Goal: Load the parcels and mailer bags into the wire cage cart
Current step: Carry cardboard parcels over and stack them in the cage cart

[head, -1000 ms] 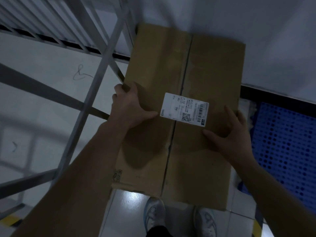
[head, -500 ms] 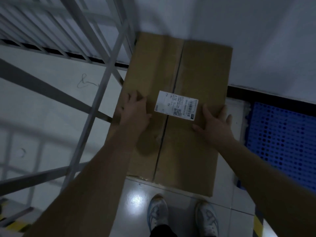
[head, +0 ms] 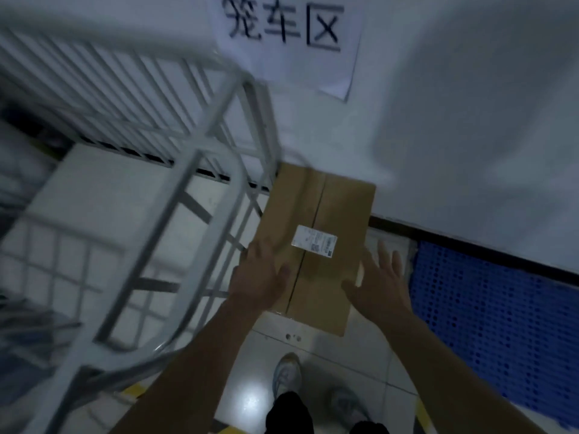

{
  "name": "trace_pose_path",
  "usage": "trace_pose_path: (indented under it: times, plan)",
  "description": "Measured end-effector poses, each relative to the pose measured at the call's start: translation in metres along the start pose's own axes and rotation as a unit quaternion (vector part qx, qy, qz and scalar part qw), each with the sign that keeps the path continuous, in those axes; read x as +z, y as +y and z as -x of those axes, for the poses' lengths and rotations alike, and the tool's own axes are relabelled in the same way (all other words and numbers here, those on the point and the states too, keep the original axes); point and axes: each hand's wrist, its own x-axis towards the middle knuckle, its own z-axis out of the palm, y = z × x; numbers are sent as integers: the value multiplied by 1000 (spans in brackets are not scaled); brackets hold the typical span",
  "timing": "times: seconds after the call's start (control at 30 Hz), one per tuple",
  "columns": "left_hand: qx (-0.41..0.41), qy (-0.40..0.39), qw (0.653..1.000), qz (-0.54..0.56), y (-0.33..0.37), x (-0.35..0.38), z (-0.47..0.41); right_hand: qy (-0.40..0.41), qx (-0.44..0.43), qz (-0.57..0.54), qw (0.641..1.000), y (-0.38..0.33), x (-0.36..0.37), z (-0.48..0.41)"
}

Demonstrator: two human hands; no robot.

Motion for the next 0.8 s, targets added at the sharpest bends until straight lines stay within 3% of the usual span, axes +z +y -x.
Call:
trace_pose_path:
  times: [0.13, 0.4, 0.6, 0.8]
  plan:
    - [3, 8, 1000, -27, 28, -65, 81, 32, -77, 9, 996, -22, -79, 45]
    - [-98, 145, 973, -150, 69, -164, 228, 70, -282, 88, 953, -71, -187, 135]
    - [-198, 229, 941, -150, 46, -219, 328, 86, -395, 137, 904, -119, -207, 200]
    - [-298, 281, 906, -102, 11, -220, 429, 70, -485, 181, 853, -178, -173, 273]
